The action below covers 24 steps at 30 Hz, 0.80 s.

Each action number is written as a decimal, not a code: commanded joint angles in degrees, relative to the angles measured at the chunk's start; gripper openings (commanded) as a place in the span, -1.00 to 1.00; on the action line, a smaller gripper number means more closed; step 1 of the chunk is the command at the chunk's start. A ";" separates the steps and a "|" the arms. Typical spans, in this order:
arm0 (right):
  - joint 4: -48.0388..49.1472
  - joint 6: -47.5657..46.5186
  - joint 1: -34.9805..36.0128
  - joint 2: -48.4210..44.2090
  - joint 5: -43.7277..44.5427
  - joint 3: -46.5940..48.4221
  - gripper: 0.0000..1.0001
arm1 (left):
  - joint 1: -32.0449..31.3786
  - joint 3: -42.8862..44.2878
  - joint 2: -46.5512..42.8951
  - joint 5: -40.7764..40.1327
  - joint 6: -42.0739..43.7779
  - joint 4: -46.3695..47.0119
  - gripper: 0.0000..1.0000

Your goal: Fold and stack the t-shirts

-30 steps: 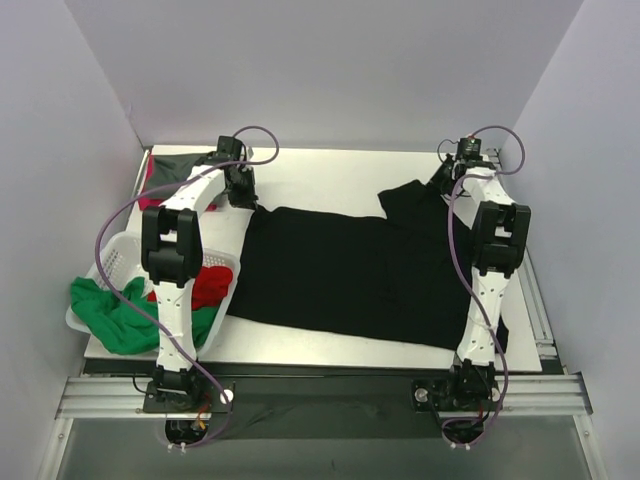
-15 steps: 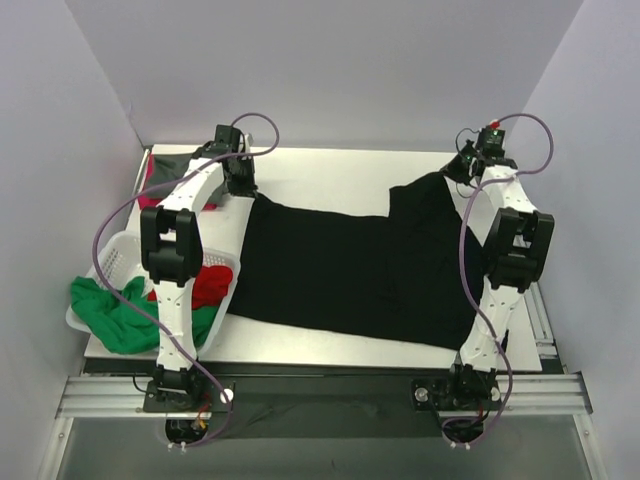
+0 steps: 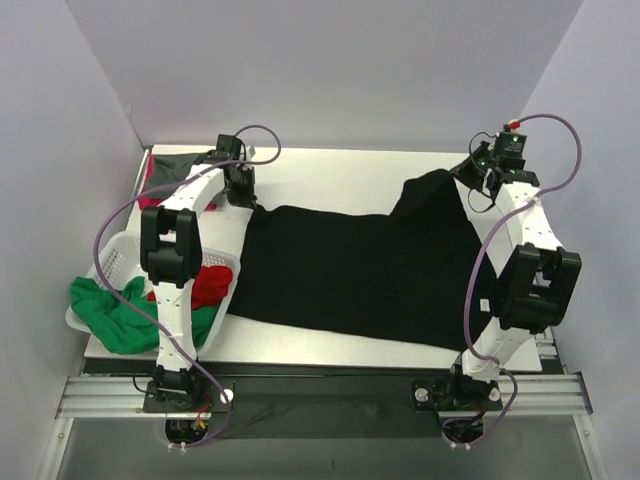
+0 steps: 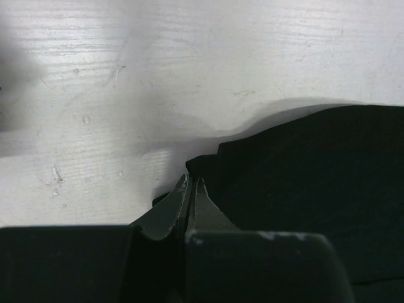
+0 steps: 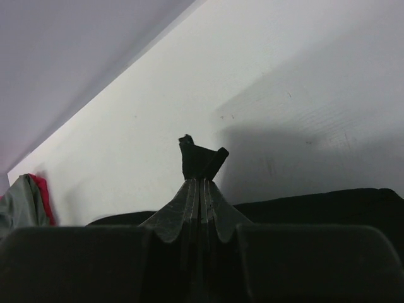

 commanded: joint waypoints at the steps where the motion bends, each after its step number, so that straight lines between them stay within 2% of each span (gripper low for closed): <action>1: 0.27 -0.52 -1.73 -3.95 0.47 -1.56 -1.00 | 0.33 4.53 -2.00 1.13 0.91 1.49 -1.00; 6: -0.08 -0.87 -2.96 -5.53 0.11 -2.27 -1.00 | 0.24 10.94 1.96 2.36 0.64 -0.53 -1.00; 10: -0.61 -0.86 -4.28 -5.45 0.29 -1.04 -1.00 | 0.07 19.82 6.35 4.12 0.47 -3.26 -1.00; 18: -2.54 -1.57 -5.51 -3.95 -0.41 3.09 -1.00 | -0.28 18.69 7.15 5.62 -0.33 -1.06 -1.00; 24: -3.60 -1.74 -5.42 -9.30 -1.03 -1.82 -1.00 | -0.46 11.24 2.85 3.25 1.96 0.17 -1.00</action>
